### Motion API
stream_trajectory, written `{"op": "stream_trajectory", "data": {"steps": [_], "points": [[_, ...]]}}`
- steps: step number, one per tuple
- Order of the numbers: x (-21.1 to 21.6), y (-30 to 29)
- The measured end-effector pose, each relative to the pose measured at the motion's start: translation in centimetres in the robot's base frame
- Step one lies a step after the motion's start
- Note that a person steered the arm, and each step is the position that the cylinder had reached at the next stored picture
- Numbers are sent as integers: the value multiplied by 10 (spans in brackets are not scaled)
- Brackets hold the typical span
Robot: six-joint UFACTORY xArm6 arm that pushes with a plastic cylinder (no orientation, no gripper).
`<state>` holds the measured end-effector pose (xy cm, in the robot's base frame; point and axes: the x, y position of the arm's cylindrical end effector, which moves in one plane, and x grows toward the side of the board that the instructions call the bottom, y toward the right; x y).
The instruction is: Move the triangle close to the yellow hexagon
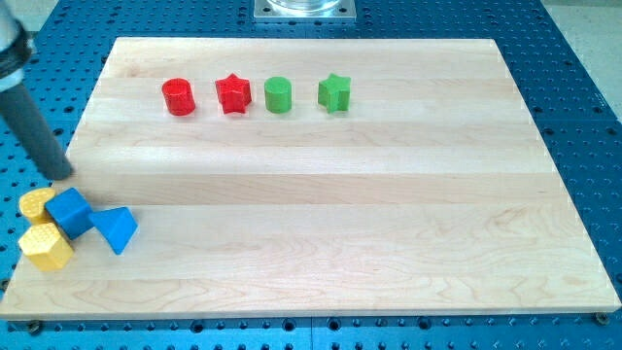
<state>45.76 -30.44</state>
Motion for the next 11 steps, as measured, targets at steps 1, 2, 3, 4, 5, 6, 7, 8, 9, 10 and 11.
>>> {"op": "stream_trajectory", "data": {"steps": [1,2,3,4,5,6,7,8,9,10,11], "points": [[29,4],[53,10],[34,17],[12,57],[30,126],[56,113],[86,108],[89,118],[126,138],[133,121],[133,111]]}}
